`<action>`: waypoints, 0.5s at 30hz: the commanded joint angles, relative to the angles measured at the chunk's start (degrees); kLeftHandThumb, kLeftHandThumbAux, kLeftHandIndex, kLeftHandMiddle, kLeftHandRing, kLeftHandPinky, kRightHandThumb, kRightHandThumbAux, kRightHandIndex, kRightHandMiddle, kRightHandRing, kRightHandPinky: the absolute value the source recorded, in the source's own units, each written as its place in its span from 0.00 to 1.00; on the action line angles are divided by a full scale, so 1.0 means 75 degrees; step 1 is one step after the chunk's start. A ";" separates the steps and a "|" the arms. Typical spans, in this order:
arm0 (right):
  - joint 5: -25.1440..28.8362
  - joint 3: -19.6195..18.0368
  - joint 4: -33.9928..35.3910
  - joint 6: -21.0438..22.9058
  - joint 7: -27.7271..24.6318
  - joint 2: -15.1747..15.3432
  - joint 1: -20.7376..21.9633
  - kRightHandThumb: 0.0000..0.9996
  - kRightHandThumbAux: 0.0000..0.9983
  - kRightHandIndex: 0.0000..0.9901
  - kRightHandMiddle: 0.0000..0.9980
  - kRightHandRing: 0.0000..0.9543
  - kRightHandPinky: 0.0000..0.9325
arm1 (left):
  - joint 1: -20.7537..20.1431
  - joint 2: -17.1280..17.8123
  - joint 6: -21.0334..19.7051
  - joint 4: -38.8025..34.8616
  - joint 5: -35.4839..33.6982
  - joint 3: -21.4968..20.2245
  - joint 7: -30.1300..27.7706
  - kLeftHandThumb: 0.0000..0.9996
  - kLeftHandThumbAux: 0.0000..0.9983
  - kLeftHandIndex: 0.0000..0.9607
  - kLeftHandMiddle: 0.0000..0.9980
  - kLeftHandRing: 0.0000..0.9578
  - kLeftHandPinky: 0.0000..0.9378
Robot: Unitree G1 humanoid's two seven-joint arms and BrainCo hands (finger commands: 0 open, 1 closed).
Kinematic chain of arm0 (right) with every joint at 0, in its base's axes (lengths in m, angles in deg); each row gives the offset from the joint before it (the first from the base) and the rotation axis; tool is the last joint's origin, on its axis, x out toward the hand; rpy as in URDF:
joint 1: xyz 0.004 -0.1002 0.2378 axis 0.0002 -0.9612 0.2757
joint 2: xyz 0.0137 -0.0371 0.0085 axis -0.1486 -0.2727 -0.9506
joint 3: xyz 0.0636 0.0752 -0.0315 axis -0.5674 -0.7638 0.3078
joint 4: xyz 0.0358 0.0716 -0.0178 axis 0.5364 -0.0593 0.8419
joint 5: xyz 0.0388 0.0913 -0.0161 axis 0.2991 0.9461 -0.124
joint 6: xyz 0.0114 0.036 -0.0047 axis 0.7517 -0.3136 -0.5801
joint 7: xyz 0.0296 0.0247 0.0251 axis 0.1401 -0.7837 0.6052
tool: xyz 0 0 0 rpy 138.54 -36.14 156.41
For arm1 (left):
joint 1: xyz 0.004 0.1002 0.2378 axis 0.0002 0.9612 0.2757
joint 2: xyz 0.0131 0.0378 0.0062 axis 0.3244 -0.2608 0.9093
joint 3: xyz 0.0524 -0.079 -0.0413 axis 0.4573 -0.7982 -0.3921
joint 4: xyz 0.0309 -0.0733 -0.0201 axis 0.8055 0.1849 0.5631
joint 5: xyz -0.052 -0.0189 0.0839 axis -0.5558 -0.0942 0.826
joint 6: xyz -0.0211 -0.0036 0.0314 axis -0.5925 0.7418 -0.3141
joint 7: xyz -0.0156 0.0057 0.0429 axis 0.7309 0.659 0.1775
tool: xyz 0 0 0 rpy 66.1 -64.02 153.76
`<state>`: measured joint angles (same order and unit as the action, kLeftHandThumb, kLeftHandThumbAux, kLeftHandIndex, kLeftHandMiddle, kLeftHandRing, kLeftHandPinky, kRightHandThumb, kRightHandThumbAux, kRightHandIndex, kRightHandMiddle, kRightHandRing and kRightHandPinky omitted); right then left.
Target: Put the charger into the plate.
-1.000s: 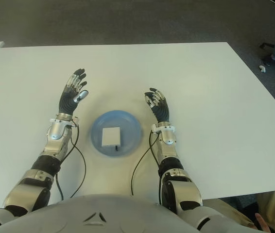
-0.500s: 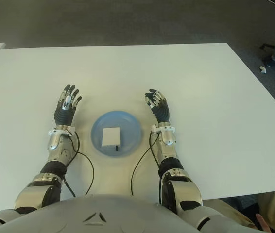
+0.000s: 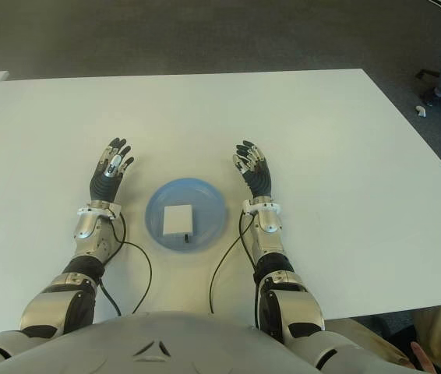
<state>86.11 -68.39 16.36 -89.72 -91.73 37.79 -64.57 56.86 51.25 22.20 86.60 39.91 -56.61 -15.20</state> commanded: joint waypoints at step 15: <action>0.0351 -0.0292 -0.1122 0.0599 0.0053 -0.0208 -0.1734 0.02 0.60 0.03 0.05 0.04 0.04 | 0.1296 0.0070 -0.2159 0.0517 0.1333 0.0260 0.1375 0.03 0.45 0.00 0.00 0.00 0.00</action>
<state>86.49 -68.97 16.35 -89.35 -91.86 37.68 -64.62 57.12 52.73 18.02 85.98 47.62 -56.18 -7.18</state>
